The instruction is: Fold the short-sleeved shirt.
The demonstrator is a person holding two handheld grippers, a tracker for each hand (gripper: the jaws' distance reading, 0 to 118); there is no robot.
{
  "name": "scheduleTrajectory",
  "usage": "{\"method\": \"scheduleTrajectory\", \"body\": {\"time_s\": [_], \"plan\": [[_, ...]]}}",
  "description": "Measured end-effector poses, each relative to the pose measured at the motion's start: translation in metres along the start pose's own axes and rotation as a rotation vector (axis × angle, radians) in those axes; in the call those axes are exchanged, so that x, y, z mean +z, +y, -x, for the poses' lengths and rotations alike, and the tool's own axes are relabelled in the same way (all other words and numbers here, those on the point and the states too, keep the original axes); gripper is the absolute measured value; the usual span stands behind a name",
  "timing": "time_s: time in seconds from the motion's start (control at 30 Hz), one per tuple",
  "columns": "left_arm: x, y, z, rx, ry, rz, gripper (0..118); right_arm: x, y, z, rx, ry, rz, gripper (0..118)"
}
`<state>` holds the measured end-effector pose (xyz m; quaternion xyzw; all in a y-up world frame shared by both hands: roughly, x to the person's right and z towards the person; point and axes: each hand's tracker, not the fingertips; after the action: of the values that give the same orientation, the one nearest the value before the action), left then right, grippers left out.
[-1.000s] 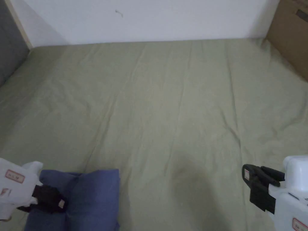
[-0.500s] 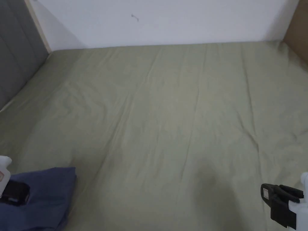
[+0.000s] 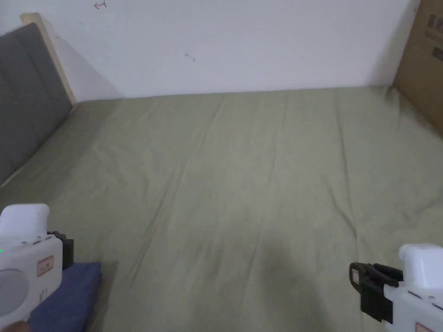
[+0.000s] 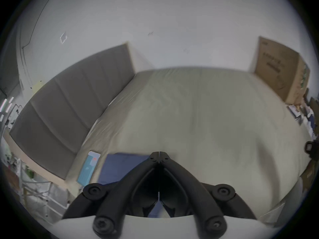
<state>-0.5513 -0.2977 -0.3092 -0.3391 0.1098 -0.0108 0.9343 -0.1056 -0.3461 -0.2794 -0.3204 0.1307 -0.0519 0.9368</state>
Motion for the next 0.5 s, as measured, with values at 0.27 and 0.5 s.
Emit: {"method": "scheduleTrajectory", "body": {"time_s": [0.27, 0.5], "plan": [[0.067, 0.015, -0.102, -0.050, 0.000, -0.246, 0, 0.028, 0.040, 0.001, 0.044, -0.069, -0.151, 0], [0.099, 0.026, -0.143, 0.010, -0.059, -0.396, 0, 0.063, 0.069, 0.010, 0.088, -0.141, -0.335, 0]]}}
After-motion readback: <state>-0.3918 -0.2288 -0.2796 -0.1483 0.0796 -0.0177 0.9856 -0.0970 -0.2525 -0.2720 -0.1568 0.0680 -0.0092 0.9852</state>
